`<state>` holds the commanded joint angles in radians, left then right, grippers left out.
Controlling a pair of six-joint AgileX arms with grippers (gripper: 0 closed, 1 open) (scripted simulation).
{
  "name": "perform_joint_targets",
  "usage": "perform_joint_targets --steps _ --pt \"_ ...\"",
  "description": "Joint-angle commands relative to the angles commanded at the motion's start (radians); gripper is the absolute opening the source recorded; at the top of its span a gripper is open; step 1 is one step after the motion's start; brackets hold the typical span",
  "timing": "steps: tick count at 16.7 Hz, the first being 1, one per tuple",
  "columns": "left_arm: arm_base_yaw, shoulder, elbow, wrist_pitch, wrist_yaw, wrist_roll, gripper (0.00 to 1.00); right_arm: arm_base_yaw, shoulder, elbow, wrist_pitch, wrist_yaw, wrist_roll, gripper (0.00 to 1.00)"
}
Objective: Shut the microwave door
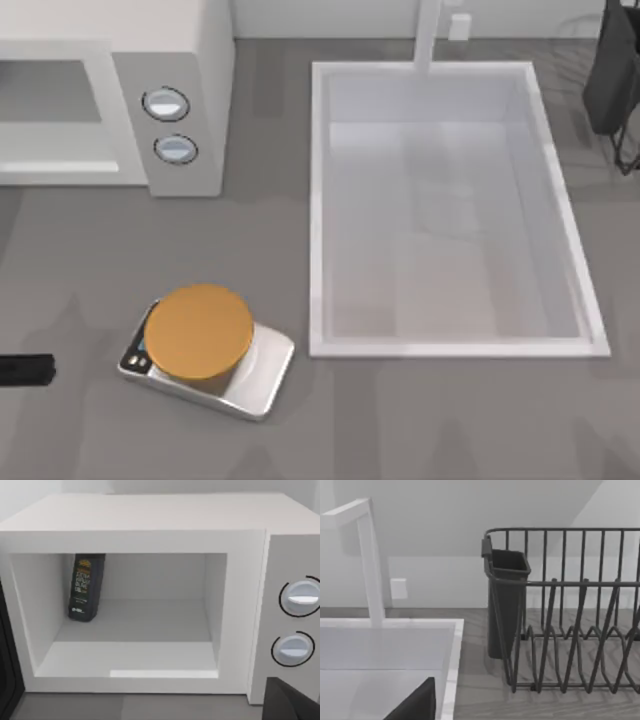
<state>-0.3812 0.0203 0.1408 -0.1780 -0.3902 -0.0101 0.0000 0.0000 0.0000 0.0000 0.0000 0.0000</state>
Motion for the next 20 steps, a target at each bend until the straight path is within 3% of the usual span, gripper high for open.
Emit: perform_joint_targets --steps 3,6,15,20 --pt "0.089 0.095 0.089 -0.045 0.064 0.065 0.0 0.0 0.0 0.0 0.0 0.0 0.0 1.0" --pt "0.248 0.286 0.245 -0.122 0.179 0.177 0.0 0.0 0.0 0.0 0.0 0.0 0.0 1.0" --pt "0.912 1.165 0.844 -0.407 0.666 0.619 0.0 0.0 0.0 0.0 0.0 0.0 0.0 1.0" --pt "1.244 1.538 1.109 -0.525 0.918 0.823 0.0 0.0 0.0 0.0 0.0 0.0 0.0 1.0"
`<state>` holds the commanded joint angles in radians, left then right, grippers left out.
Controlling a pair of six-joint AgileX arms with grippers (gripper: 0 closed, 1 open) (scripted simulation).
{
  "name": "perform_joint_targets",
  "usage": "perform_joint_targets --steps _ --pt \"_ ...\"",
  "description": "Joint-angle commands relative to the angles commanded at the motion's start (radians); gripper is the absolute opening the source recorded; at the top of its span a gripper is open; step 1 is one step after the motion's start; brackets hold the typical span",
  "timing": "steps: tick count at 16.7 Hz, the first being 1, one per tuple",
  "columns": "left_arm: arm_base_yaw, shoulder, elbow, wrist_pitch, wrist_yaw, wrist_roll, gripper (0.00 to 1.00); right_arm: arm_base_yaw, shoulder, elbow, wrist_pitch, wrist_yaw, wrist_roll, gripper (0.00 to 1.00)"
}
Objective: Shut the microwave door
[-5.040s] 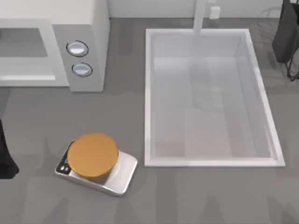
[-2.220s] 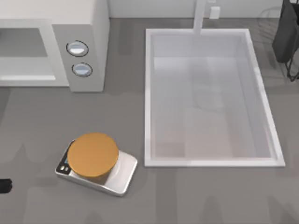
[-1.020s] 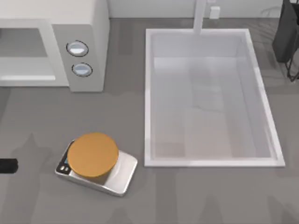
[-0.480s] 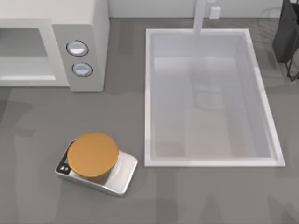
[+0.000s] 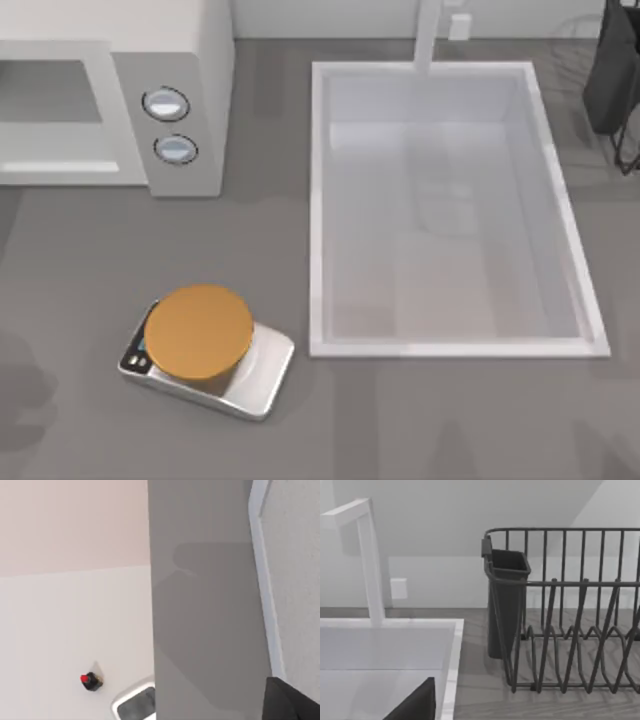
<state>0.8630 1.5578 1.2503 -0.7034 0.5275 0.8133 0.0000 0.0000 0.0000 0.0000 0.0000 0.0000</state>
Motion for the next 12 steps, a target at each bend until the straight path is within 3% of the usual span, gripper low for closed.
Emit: perform_joint_targets --steps 5,12 --pt "0.18 0.193 0.136 -0.059 0.139 0.107 0.0 0.0 0.0 0.0 0.0 0.0 0.0 1.0" --pt "0.185 0.205 0.126 -0.043 0.142 0.112 0.0 0.0 0.0 0.0 0.0 0.0 0.0 1.0"
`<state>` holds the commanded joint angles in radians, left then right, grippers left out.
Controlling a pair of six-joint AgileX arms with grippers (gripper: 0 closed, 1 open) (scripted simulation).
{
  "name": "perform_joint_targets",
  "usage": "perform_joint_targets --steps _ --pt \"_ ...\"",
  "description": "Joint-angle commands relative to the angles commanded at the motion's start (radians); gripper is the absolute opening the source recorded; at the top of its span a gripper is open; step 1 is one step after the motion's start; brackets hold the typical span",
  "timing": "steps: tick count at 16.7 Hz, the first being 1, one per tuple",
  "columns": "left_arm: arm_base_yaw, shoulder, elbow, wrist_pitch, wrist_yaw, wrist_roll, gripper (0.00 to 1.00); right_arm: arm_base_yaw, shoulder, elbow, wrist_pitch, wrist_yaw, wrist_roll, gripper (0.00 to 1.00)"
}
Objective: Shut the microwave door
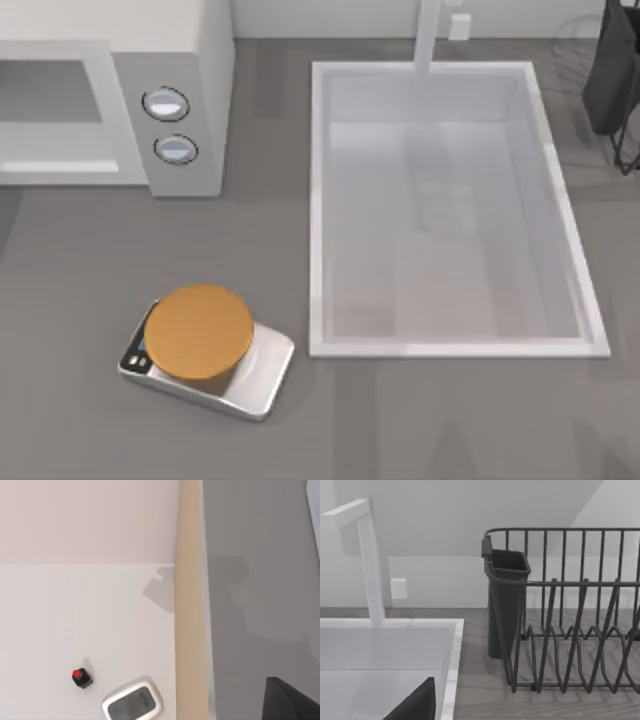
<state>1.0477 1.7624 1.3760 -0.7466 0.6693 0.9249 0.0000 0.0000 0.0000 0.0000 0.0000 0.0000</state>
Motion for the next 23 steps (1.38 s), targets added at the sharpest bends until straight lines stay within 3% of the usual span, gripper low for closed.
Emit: perform_joint_targets --steps 8,16,23 --pt "0.005 0.102 -0.219 0.332 0.005 0.004 0.0 0.0 0.0 0.0 0.0 0.0 0.0 1.0" --pt "-0.007 0.097 -0.264 0.371 0.001 -0.006 0.0 0.0 0.0 0.0 0.0 0.0 0.0 1.0" --pt "-0.135 -0.136 -0.566 0.509 -0.062 -0.147 0.0 0.0 0.0 0.0 0.0 0.0 0.0 1.0"
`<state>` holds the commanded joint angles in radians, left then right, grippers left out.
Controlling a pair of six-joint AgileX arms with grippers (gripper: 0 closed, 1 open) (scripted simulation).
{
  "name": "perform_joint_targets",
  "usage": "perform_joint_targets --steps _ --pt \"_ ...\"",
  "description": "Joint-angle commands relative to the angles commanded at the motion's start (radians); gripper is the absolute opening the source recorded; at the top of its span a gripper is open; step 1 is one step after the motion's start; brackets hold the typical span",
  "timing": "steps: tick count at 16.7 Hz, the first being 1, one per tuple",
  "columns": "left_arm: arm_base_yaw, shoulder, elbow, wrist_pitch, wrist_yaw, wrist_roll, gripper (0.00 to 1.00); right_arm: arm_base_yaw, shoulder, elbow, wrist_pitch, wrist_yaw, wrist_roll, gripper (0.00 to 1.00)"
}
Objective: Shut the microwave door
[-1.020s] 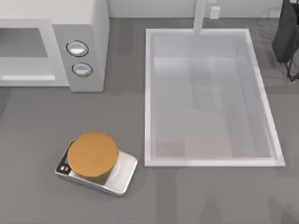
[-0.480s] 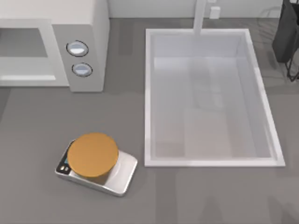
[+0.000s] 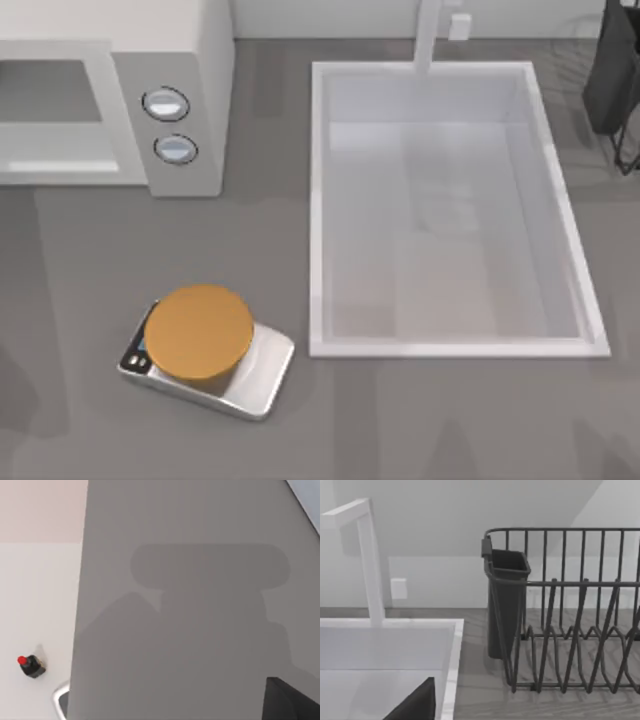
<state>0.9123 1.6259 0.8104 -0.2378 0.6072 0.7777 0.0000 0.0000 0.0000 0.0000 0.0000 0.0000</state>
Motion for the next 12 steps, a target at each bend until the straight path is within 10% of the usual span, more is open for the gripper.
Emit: perform_joint_targets --steps 12 --pt "-0.148 -0.18 -0.177 0.078 -0.085 -0.152 0.0 0.0 0.0 0.0 0.0 0.0 0.0 1.0"
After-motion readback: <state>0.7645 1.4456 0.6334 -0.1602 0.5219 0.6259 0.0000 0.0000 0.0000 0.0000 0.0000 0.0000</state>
